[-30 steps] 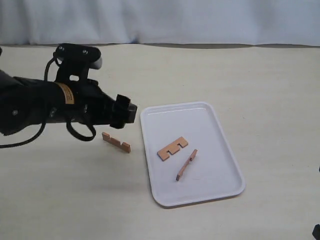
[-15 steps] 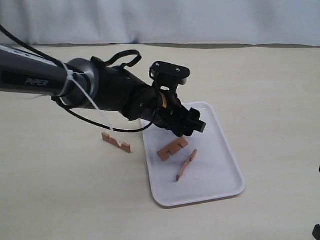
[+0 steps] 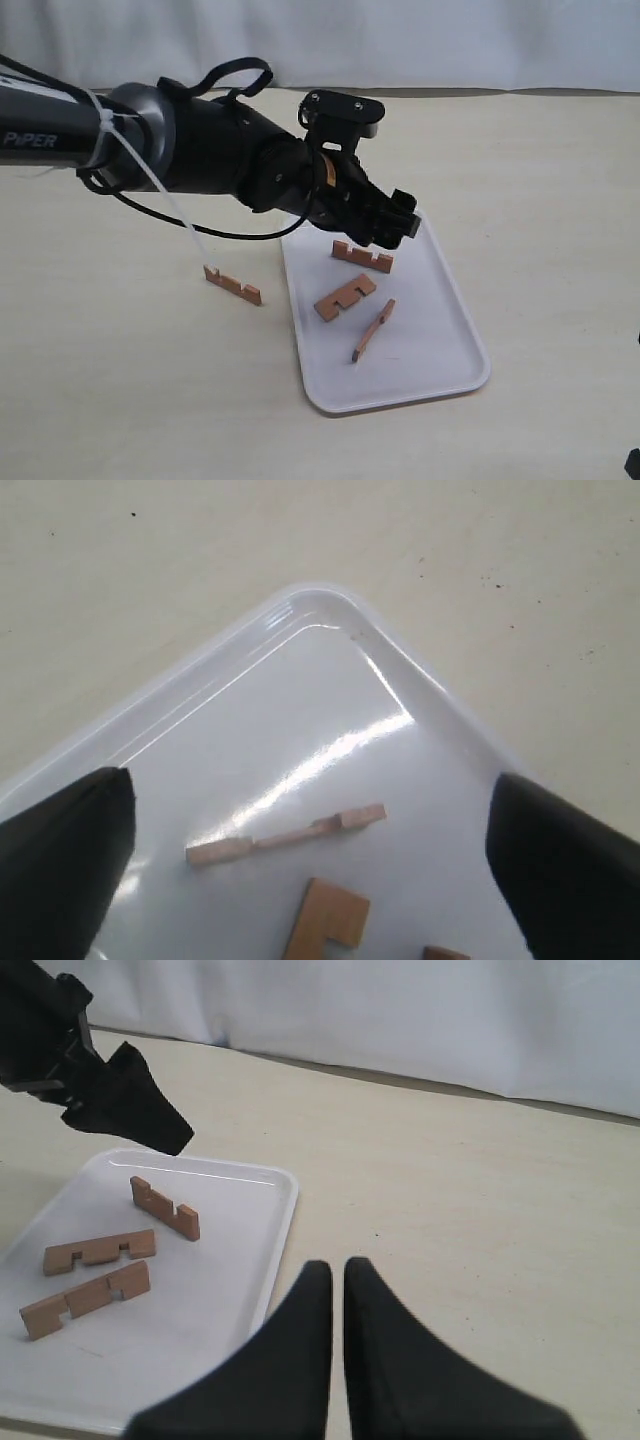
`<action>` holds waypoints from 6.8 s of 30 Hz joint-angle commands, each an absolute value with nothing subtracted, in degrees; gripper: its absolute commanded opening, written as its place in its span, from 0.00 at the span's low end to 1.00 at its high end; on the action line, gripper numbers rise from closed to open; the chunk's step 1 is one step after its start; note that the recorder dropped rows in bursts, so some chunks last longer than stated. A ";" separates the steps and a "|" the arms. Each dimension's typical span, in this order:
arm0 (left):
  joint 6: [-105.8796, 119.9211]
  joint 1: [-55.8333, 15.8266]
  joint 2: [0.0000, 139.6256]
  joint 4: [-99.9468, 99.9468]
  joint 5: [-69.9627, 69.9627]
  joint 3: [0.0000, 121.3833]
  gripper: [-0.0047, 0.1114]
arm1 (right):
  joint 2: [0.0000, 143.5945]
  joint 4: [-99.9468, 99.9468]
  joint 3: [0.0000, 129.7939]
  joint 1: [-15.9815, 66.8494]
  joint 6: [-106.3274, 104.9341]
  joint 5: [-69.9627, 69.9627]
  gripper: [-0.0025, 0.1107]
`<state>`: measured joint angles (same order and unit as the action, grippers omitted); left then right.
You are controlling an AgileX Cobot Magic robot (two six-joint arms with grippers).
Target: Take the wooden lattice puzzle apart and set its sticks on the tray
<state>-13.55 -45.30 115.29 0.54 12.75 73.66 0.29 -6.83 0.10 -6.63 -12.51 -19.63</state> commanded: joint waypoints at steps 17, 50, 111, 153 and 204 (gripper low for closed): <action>-13.59 -38.40 98.35 -12.47 46.16 70.86 0.83 | 0.00 -6.73 0.00 -6.51 -12.70 -19.58 0.06; -13.94 -35.08 110.65 -9.60 22.09 57.92 0.83 | 0.00 -6.73 0.00 -6.51 -12.70 -19.58 0.06; -13.40 -50.19 121.28 -3.88 14.30 75.52 0.43 | 0.00 -6.73 0.00 -6.51 -12.59 -19.58 0.06; 1.24 -8.55 74.13 2.30 41.96 51.99 0.04 | 0.00 -6.73 0.00 -6.51 -12.59 -19.58 0.06; -0.40 -6.70 0.00 6.37 15.95 26.41 0.04 | 0.00 -6.73 0.00 -6.51 -12.59 -19.61 0.06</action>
